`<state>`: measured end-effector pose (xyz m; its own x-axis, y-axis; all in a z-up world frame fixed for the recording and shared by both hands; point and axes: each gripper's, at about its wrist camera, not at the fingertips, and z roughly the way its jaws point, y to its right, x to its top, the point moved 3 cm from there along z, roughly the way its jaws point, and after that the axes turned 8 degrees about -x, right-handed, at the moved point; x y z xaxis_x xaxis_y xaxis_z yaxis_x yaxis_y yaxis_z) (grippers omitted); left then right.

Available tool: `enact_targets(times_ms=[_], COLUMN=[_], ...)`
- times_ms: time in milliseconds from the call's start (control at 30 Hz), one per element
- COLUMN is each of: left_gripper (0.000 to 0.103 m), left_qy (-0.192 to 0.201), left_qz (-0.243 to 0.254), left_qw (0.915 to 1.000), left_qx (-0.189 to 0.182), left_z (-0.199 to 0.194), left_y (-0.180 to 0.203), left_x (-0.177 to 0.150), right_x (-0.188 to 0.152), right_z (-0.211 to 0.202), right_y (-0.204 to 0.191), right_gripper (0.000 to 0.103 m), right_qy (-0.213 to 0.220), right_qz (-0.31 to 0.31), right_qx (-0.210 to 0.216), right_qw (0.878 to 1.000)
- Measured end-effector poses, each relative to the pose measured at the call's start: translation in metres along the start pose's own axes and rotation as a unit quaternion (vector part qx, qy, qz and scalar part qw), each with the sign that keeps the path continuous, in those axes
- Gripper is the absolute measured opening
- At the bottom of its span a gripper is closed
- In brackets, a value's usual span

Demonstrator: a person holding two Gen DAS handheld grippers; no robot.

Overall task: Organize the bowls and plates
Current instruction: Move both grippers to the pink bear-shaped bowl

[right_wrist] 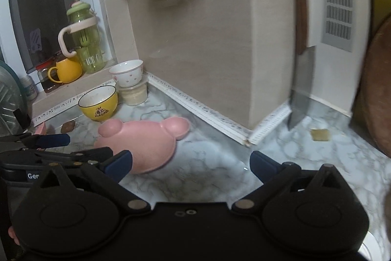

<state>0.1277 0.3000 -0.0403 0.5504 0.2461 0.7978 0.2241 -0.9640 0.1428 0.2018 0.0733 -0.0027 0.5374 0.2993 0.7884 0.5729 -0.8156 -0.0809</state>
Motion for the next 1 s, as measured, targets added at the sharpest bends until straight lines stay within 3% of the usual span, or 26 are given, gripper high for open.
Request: enact_targets(times_ms=[433,833,967,1000], left_gripper=[0.102,0.101,0.090,0.083], left_qy=[-0.046,-0.084,-0.092,-0.095], left_qz=[-0.021,-0.064,-0.076,-0.079], left_qw=[0.9981,0.9928,0.9914,0.9911], left_qx=[0.034,0.057,0.053,0.050], left_z=[0.076,0.117,0.121,0.121], left_y=[-0.062,-0.096,-0.101,-0.102], left_x=[-0.005,-0.014,-0.016,-0.016], right_x=[0.011,-0.002,-0.005,-0.006], right_z=[0.099,0.162,0.170,0.172], right_y=[-0.049,-0.058,-0.057,-0.056], right_gripper=[0.101,0.086,0.079,0.077], right_qy=[-0.052,-0.116,-0.131,-0.134], right_qz=[-0.027,-0.037,-0.031,-0.029], right_qx=[-0.014,-0.027,-0.023,-0.023], right_qw=[0.998,0.992,0.991,0.990])
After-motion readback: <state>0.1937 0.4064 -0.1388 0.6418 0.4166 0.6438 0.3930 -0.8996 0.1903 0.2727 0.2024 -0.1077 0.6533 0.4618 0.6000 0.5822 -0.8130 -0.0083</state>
